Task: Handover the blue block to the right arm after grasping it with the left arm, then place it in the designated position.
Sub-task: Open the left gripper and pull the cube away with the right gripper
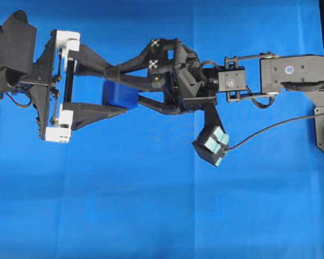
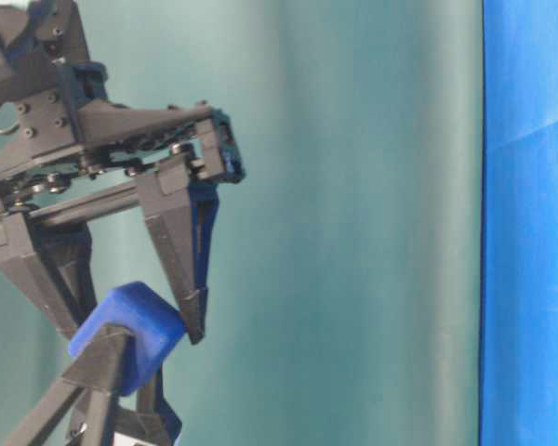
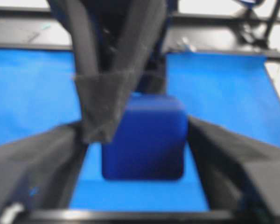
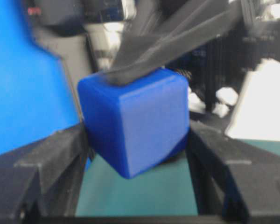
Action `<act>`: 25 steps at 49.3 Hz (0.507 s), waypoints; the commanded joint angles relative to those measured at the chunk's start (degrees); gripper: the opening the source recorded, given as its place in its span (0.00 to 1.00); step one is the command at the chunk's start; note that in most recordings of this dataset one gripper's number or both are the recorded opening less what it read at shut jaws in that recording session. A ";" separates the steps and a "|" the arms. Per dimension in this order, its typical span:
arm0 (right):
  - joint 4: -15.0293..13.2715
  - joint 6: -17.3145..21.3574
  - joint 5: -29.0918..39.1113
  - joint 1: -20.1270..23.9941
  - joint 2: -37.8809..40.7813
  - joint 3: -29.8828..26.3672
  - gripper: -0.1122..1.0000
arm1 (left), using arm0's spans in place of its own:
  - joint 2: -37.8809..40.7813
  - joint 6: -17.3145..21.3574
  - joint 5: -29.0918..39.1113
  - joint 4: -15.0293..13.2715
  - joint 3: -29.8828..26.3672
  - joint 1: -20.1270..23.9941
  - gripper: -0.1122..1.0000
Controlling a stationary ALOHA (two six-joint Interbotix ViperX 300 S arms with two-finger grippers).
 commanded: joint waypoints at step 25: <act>0.18 0.26 1.41 0.18 -2.90 0.62 0.59 | -1.14 0.00 -0.53 0.00 -0.26 1.14 0.94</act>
